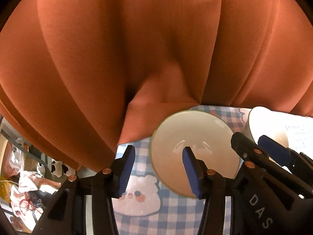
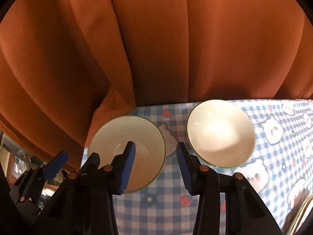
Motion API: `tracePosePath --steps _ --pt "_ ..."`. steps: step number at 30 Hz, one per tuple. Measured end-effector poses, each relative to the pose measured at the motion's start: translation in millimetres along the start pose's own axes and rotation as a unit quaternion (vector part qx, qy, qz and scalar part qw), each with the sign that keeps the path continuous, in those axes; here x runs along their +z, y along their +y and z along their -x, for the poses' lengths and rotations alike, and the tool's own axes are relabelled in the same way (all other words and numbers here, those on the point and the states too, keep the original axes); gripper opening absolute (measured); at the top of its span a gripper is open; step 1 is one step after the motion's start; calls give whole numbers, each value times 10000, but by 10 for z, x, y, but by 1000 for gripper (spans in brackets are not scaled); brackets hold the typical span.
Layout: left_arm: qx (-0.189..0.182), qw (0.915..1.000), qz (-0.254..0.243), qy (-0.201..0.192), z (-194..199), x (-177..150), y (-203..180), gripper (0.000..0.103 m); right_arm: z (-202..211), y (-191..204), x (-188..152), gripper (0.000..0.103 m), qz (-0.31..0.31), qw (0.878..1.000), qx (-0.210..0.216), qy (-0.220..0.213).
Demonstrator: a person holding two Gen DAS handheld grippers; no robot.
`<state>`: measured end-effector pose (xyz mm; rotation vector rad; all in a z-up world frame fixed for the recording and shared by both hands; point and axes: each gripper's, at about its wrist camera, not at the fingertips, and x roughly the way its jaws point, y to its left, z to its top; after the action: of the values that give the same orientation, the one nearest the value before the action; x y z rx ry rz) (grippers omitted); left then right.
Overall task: Organize plates and bowls
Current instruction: 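Move both tools to the next white bowl and grip its rim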
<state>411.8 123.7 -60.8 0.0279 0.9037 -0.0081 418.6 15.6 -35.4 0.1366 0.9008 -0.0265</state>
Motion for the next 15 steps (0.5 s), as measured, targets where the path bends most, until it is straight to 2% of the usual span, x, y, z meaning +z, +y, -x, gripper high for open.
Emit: tracePosePath --steps 4,9,11,15 --pt "-79 10000 5 28 -155 20 1 49 -203 -21 21 47 -5 10000 -1 31" --pt "-65 9999 61 67 -283 35 -5 41 -389 -69 24 46 -72 9999 -22 131" --pt "10 10000 71 53 -308 40 11 36 -441 -82 33 34 -57 9999 -6 156" --pt "30 10000 42 81 -350 57 30 29 -533 -77 58 20 -28 9998 69 186"
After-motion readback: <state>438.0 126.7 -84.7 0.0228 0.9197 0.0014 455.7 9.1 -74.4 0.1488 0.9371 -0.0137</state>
